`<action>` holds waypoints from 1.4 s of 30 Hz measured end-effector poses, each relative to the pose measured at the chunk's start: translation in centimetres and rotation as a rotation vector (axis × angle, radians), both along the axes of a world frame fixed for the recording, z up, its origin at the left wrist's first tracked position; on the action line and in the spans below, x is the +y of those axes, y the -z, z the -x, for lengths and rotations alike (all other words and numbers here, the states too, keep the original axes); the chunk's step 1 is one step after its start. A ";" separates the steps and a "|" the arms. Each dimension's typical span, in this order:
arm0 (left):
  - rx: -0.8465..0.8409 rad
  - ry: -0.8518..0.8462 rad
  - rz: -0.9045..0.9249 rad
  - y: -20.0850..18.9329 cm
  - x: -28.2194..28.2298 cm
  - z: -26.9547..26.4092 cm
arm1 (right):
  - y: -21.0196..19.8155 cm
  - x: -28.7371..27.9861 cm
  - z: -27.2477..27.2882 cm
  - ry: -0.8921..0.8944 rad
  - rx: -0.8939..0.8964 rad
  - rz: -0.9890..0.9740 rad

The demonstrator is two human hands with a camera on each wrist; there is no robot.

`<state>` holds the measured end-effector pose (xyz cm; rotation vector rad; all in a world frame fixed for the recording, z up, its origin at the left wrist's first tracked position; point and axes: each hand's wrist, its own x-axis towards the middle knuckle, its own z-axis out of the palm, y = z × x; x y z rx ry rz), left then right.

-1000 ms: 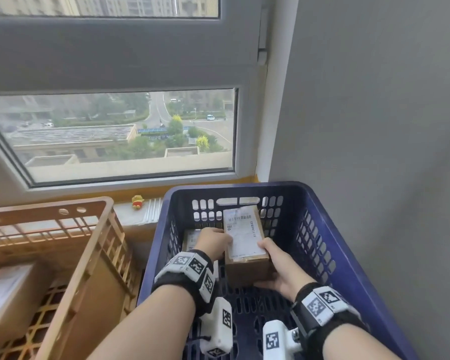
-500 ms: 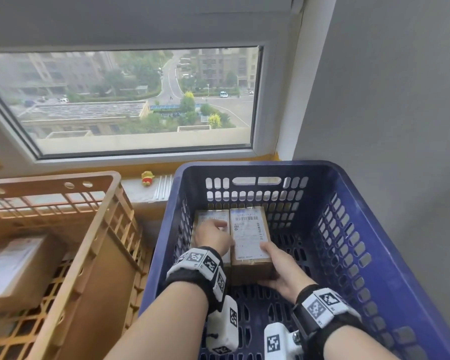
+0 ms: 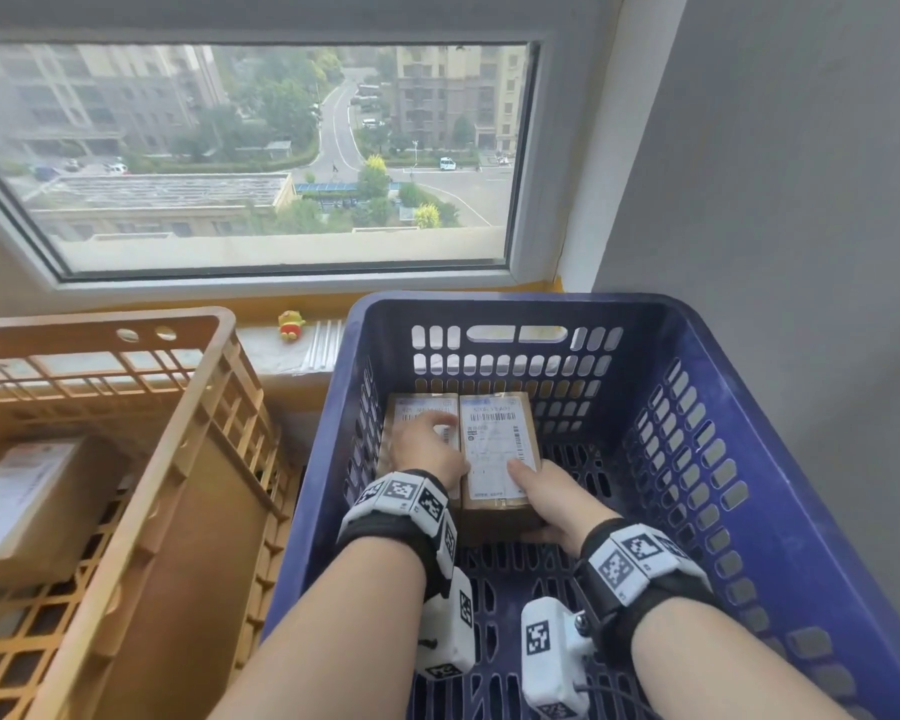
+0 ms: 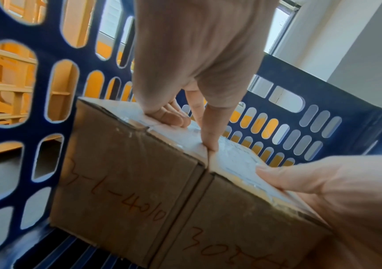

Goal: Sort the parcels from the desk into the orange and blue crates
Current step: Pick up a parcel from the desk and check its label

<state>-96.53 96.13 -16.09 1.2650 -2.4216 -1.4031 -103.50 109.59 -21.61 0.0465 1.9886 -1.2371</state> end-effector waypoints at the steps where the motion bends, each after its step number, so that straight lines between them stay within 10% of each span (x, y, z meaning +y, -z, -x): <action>1: -0.003 0.006 0.002 -0.1 0.0 0.0 | 0.1 0.0 0.1 -0.013 0.006 -0.019; 15: -0.116 0.088 0.028 -2.4 0.5 -0.4 | -6.1 0.0 0.3 -0.077 0.184 -0.228; 42: 0.166 0.093 0.006 -14.3 -1.0 -7.6 | -19.6 -2.6 -6.0 -0.103 0.341 0.009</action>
